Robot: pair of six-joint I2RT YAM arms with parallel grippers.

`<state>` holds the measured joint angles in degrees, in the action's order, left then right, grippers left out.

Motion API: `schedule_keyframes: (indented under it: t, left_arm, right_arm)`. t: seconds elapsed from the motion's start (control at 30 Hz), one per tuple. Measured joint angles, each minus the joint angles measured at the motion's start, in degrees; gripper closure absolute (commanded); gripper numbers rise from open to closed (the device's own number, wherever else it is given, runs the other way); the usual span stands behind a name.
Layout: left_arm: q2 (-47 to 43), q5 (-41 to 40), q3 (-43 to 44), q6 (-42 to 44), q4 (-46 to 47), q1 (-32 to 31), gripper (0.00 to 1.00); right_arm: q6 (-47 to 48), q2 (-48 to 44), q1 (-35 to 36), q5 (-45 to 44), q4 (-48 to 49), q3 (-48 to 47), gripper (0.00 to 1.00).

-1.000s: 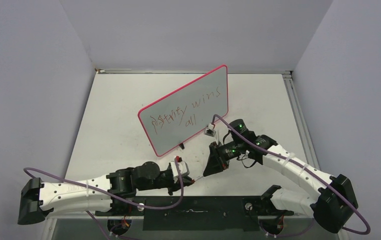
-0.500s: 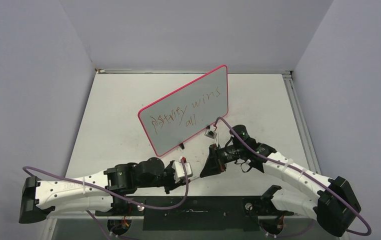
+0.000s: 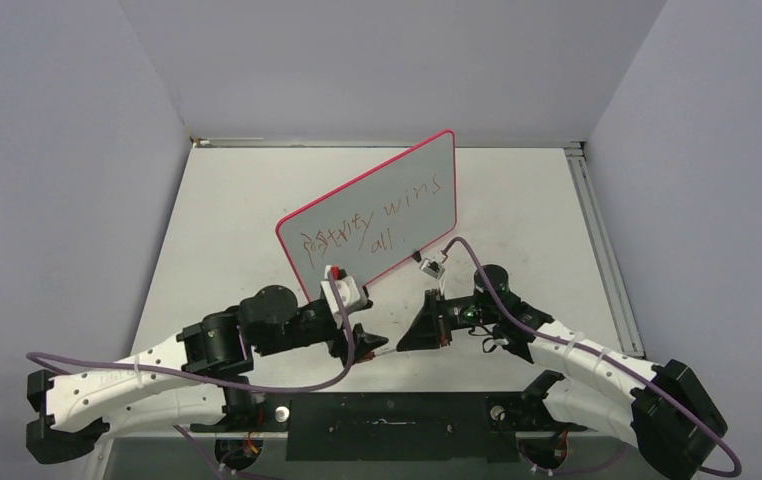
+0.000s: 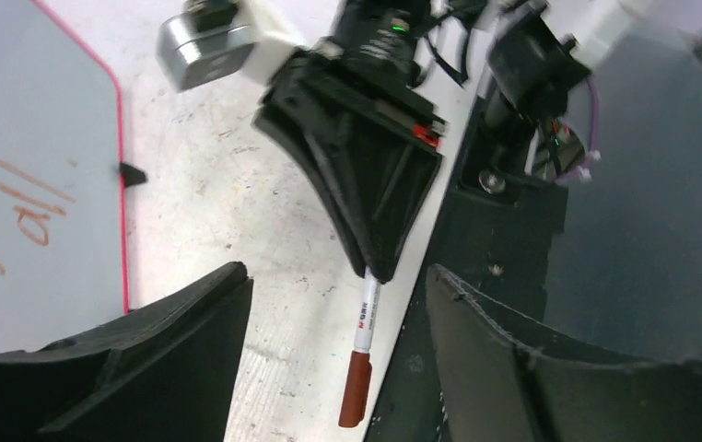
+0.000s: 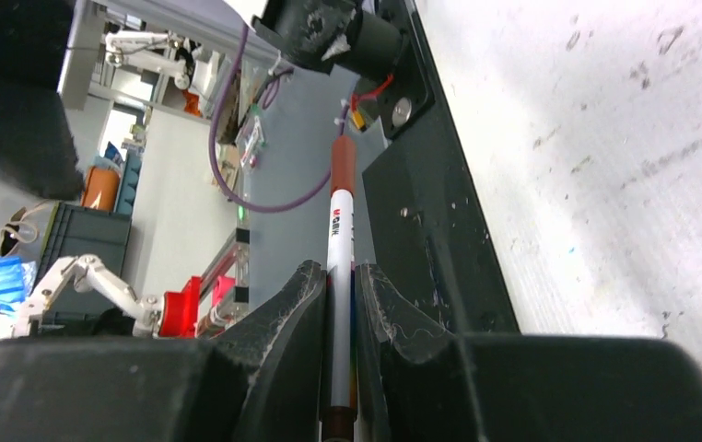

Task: Write a sentence on the whiteboard
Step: Close the whiteboard marker at the center of the board.

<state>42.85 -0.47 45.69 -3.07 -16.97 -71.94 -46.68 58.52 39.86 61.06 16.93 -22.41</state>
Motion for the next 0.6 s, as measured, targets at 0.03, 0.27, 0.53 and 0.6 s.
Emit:
schedule_keyframes:
  t: [0.03, 0.27, 0.53, 0.6]
  left_arm:
    - [0.22, 0.11, 0.33, -1.97, 0.00, 1.53, 0.30]
    - [0.66, 2.38, 2.29, -17.86, 0.22, 17.35, 0.28]
    - [-1.05, 8.46, 1.01, -31.98, 6.88, 24.81, 0.28]
    - [-1.05, 9.81, -0.09, -34.36, 8.74, 24.98, 0.28]
  right_arm:
    - [-0.59, -0.55, -0.35, -0.22, 0.76, 0.11, 0.95]
    - [-5.09, -7.45, -5.97, -2.97, 7.10, 1.86, 0.95]
    - [-7.72, -15.43, -7.32, -9.14, 11.65, 1.86, 0.95]
    - [-8.07, -16.55, -7.32, -10.45, 12.44, 1.86, 0.95]
